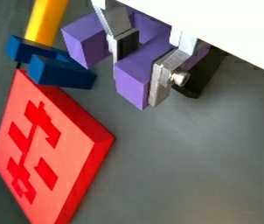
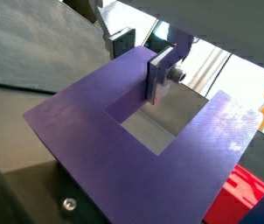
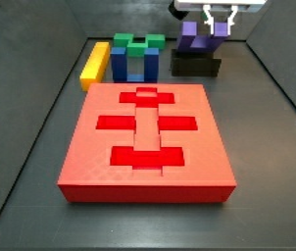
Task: Pick up the purple object. Move up. Place the purple object on the fixture. Regrasp the purple object. Move to above the board. Insert the purple object.
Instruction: Place the purple object on the fixture, then regrasp the purple object.
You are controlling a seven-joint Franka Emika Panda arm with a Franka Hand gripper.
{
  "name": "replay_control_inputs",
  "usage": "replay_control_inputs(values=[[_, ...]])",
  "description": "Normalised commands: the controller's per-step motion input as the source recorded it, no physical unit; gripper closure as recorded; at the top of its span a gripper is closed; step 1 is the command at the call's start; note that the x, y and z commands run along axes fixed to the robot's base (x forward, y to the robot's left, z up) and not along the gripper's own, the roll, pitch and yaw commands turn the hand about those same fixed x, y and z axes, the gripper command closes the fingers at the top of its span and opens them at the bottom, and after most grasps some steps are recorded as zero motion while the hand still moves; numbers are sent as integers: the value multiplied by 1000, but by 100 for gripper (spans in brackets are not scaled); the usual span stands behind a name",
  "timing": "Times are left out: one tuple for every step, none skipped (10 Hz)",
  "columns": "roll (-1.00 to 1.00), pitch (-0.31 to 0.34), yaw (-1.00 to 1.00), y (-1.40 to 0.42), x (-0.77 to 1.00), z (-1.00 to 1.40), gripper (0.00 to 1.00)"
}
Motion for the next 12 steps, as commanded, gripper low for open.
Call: replay_control_inputs(values=[[-29, -86, 17, 69, 0, -317, 100], [0, -34, 0, 57, 0, -266, 100], [0, -63, 3, 57, 0, -311, 100], [0, 0, 26, 0, 0, -174, 100], [60, 0, 0, 0, -26, -126, 100], [9, 0, 0, 0, 0, 0, 100], [0, 0, 0, 0, 0, 0, 100], [0, 0, 0, 0, 0, 0, 0], [0, -89, 417, -31, 0, 0, 0], [471, 0, 337, -66, 0, 80, 0], [880, 0, 177, -120, 0, 77, 0], [1000, -31, 9, -200, -86, 94, 0]])
